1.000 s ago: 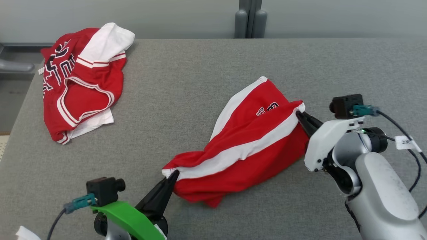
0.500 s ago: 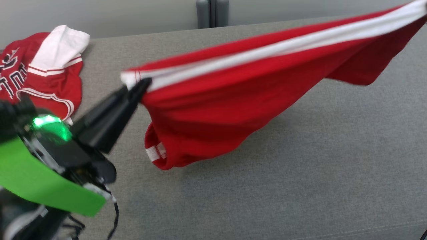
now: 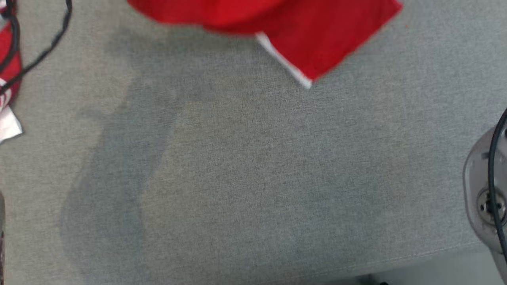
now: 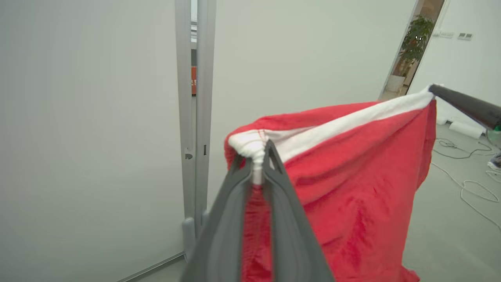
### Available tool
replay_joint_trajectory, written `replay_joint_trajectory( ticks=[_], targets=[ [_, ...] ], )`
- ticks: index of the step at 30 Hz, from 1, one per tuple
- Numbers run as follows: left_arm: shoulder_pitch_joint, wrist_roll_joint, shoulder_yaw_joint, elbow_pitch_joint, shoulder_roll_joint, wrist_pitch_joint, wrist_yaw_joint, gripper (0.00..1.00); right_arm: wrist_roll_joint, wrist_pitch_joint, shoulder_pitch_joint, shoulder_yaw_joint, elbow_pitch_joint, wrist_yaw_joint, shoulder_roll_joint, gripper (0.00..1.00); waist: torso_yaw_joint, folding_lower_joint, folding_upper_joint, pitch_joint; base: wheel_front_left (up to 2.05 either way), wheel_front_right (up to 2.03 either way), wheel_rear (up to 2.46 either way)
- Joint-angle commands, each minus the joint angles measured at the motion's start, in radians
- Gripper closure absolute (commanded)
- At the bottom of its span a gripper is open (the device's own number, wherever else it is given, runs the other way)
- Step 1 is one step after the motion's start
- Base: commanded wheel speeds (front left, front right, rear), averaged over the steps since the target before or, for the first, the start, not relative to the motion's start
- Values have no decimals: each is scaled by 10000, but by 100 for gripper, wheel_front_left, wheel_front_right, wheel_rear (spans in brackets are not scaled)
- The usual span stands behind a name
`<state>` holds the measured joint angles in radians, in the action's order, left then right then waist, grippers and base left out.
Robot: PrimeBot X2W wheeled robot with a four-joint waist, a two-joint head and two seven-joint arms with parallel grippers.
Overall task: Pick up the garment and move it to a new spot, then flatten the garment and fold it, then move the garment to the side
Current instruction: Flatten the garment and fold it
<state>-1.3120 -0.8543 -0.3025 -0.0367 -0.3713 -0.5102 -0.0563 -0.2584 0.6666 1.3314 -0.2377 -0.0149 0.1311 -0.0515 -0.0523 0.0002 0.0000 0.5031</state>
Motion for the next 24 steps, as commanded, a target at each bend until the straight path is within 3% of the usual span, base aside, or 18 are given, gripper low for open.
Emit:
replay_joint_trajectory(
  ticks=[1,6,11,18,24],
  targets=[
    [-610,345,-57,-620,199,572,-180,100,92,-580,626,-33,609,-8,-9,100,-372,-2,0,1988,0,0,0],
    [-1660,1098,-476,-2760,660,2892,-650,100,-493,-2604,1553,313,2634,-8,17,100,-444,-2,0,2210,0,0,0],
    [-654,666,-1349,-3537,583,4631,-753,100,-1031,-3684,0,823,3120,-8,-21,100,-578,-2,0,1751,0,0,0],
    [2995,-1030,-2958,-2992,-197,6388,-751,100,-1701,-4032,-4598,1206,1797,-6,-10,100,-669,-2,0,-18,0,0,0],
    [6632,-1297,-3938,-2090,-585,7420,-643,100,-2098,-3448,-8957,1661,-133,-5,-571,100,-648,-2,0,-2055,0,0,0]
  ],
)
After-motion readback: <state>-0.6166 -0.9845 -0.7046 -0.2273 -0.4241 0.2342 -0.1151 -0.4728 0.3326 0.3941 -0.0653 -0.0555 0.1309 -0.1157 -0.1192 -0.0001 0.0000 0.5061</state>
